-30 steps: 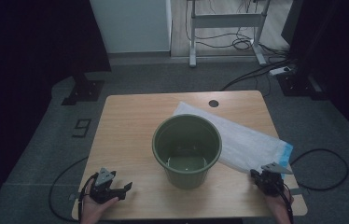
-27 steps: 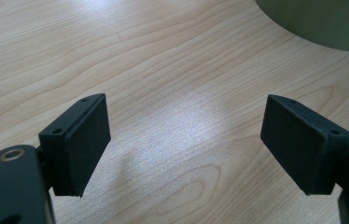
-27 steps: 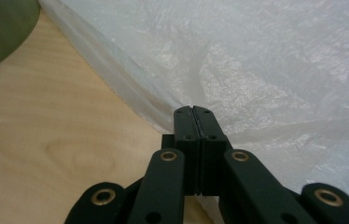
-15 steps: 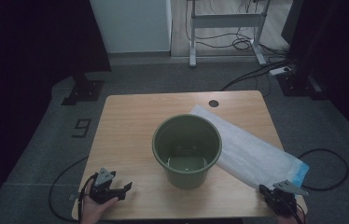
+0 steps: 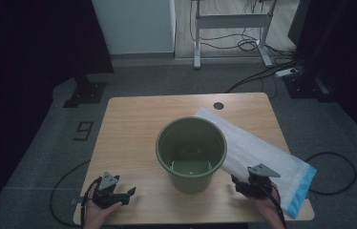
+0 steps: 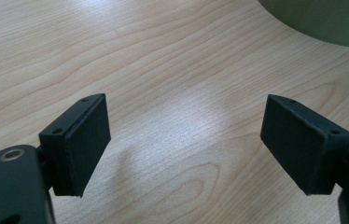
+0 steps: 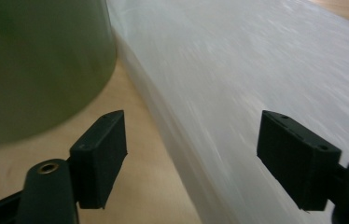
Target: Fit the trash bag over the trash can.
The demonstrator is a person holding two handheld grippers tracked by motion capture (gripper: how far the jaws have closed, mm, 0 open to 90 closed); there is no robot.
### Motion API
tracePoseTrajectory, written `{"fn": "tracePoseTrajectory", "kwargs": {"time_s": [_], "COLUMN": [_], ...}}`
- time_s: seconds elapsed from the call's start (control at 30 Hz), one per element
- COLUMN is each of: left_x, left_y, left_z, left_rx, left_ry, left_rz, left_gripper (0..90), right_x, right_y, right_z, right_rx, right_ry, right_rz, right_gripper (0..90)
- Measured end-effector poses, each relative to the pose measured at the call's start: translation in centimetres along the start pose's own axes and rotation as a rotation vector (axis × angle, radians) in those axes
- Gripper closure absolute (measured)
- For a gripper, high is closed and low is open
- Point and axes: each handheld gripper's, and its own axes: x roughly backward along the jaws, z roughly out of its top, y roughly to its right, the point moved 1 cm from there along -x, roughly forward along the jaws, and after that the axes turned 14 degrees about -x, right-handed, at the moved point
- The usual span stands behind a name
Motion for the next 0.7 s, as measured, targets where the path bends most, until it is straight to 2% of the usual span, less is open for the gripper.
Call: {"fn": "tracePoseTrajectory", "kwargs": {"time_s": [0.13, 0.23, 0.33, 0.4, 0.47, 0.63, 0.67, 0.7], "left_x": [0.0, 0.2, 0.3, 0.3, 0.4, 0.4, 0.4, 0.4], "left_y": [-0.3, -0.5, -0.6, -0.7, -0.7, -0.7, -0.7, -0.7], "left_z": [-0.2, -0.4, -0.4, -0.4, -0.5, -0.5, -0.5, -0.5], "left_rx": [0.010, 0.012, 0.019, 0.021, 0.025, 0.025, 0.025, 0.024], "left_ry": [-0.004, -0.003, 0.007, 0.009, 0.011, 0.010, 0.010, 0.007], "left_rz": [0.004, 0.006, 0.008, 0.009, 0.010, 0.010, 0.010, 0.010], "left_gripper": [15.5, 15.5, 15.5, 15.5, 15.5, 15.5, 15.5, 15.5], "right_x": [-3.1, -5.0, -6.0, -6.1, -6.3, -6.0, -6.0, -5.7], "right_y": [-1.2, -1.6, -1.9, -1.9, -2.0, -1.5, -1.5, -1.3], "right_z": [1.2, 1.5, 1.7, 1.8, 1.8, 1.8, 1.8, 1.7], "right_rx": [0.019, 0.029, 0.043, 0.037, 0.034, 0.025, 0.025, 0.022], "right_ry": [-0.024, -0.051, -0.063, -0.061, -0.080, -0.070, -0.070, -0.068], "right_rz": [0.000, -0.017, -0.048, -0.049, -0.062, -0.053, -0.053, -0.057], "right_gripper": [20.2, 20.5, 22.9, 24.2, 31.1, 51.9, 51.9, 60.7]}}
